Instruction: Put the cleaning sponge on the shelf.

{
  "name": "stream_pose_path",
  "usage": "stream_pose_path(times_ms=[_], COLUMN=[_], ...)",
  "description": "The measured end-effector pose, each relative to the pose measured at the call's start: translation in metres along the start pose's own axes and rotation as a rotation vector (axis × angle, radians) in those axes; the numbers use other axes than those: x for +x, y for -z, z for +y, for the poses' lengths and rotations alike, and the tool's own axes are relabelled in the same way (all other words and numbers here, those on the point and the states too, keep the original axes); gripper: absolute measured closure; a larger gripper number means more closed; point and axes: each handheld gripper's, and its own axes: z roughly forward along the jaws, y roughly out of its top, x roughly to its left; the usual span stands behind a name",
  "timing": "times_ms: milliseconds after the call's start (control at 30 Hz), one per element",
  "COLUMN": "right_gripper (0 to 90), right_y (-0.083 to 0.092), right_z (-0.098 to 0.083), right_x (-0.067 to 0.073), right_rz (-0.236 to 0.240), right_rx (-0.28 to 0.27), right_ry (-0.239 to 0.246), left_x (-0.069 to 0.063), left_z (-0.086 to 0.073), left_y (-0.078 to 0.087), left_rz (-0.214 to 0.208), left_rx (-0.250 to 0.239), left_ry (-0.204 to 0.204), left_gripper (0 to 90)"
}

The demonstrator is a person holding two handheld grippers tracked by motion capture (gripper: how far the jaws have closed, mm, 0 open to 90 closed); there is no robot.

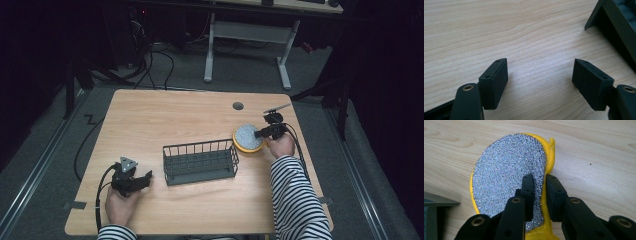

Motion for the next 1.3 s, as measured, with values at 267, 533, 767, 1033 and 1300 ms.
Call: stream_pose_path(times_ms=[267,533,767,1033,1300], right_gripper=[78.0,78.0,77.9,77.9,77.8], right_y=[0.016,0.03,0.045,0.061,0.076], right_z=[0.001,-0.001,-0.002,-0.004,-0.006], right_x=[0.001,0.005,0.008,0.012,0.018], right_rz=[0.003,0.023,0.041,0.064,0.099], right_rx=[-0.034,-0.068,-0.106,-0.142,-0.184], right_ry=[0.026,0.059,0.08,0.103,0.125], left_x=[0.0,0.0,0.0,0.0,0.0], left_z=[0.0,0.0,0.0,0.0,0.0], left_y=[0.0,0.0,0.0,0.0,0.0], left_rz=[-0.001,-0.001,-0.001,-0.001,-0.001], left_rx=[-0.002,-0.002,-0.001,-0.001,-0.001], left_ry=[0.001,0.001,0.001,0.001,0.001], left_gripper=[29.2,29.2,29.2,29.2,29.3])
